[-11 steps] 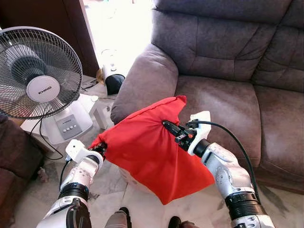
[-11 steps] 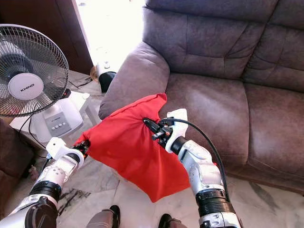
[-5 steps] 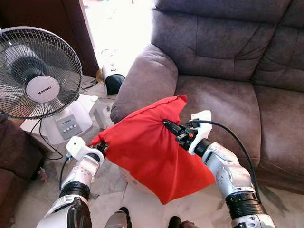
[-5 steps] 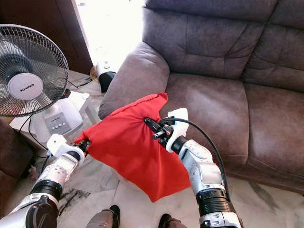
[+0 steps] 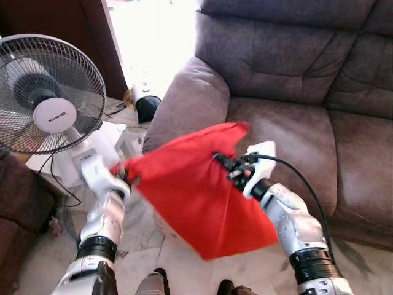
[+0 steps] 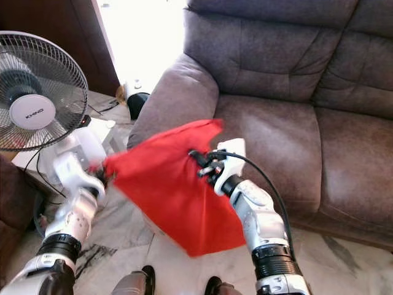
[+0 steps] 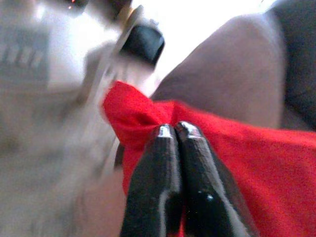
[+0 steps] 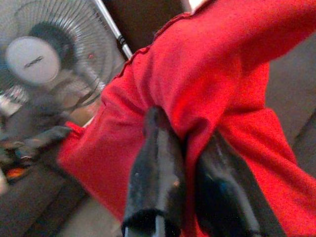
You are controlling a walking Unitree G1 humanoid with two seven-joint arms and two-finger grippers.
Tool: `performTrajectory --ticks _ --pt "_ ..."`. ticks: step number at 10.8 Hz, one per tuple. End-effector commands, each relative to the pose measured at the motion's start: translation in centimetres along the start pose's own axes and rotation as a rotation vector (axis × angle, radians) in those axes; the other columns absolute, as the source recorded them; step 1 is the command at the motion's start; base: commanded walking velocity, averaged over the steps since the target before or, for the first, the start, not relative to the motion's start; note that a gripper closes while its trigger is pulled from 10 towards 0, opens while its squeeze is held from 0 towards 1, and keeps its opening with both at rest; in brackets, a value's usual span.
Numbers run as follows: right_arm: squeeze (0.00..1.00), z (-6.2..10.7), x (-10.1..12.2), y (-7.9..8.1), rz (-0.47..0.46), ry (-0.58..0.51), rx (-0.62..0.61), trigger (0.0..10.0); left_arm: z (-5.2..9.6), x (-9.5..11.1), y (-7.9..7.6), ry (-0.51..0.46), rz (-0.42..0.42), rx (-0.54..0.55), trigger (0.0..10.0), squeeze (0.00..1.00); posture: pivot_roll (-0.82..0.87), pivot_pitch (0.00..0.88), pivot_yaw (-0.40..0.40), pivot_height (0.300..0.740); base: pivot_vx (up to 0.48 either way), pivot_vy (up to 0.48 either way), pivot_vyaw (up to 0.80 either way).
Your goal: Move the pillow to the sofa from floor
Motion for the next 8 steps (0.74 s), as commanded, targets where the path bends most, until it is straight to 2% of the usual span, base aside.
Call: performTrajectory --ticks 1,2,3,5,6,7,8 --pt "0.0 -0.2 3.4 -0.6 0.051 -0.138 -0.047 10.0 0.3 0.7 -0.8 -0.047 -0.094 -0.042 8.8 0.0 0.16 0.2 0.009 0.74 0.0 0.0 0.0" --pt "0.0 0.4 3.6 -1.9 0.058 -0.16 -0.136 10.0 0.7 1.5 -1.6 -0.096 -0.157 -0.066 10.0 0.0 0.16 0.2 0.006 0.74 0.0 0.0 0.0" --pt "0.0 0.9 3.6 -2.7 0.08 -0.166 -0.197 10.0 1.1 2.4 -2.2 -0.144 -0.17 -0.084 10.0 0.0 0.16 0.2 0.006 0.74 0.0 0.0 0.0" --pt "0.0 1.8 4.0 -3.2 0.1 -0.195 -0.256 10.0 1.5 2.9 -3.4 -0.16 -0.222 -0.124 10.0 0.0 0.16 0.199 0.005 0.74 0.0 0.0 0.0" --pt "0.0 2.4 4.9 -3.7 0.173 -0.234 -0.338 10.0 1.8 4.5 -4.5 -0.228 -0.265 -0.15 10.0 0.0 0.16 0.198 0.004 0.74 0.0 0.0 0.0" --pt "0.0 3.3 5.2 -4.3 0.186 -0.264 -0.413 10.0 2.1 5.5 -5.6 -0.276 -0.293 -0.182 10.0 0.0 0.16 0.193 0.003 0.74 0.0 0.0 0.0" --pt "0.0 4.3 4.6 -4.6 0.265 -0.265 -0.478 10.0 2.5 6.2 -7.1 -0.318 -0.387 -0.226 10.0 0.0 0.16 0.192 0.006 0.74 0.0 0.0 0.0"
Point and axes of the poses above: a point about 5 cm out from each wrist's last joint towards the gripper, its own z axis pointing back from the gripper into the wrist, its own x axis along the axis of the wrist's last joint, y = z × x, the point moved 5 cm from there along -z, pointing out of the wrist towards the gripper, and after that the axes turned 1 degree about z, right-handed, at the moved point
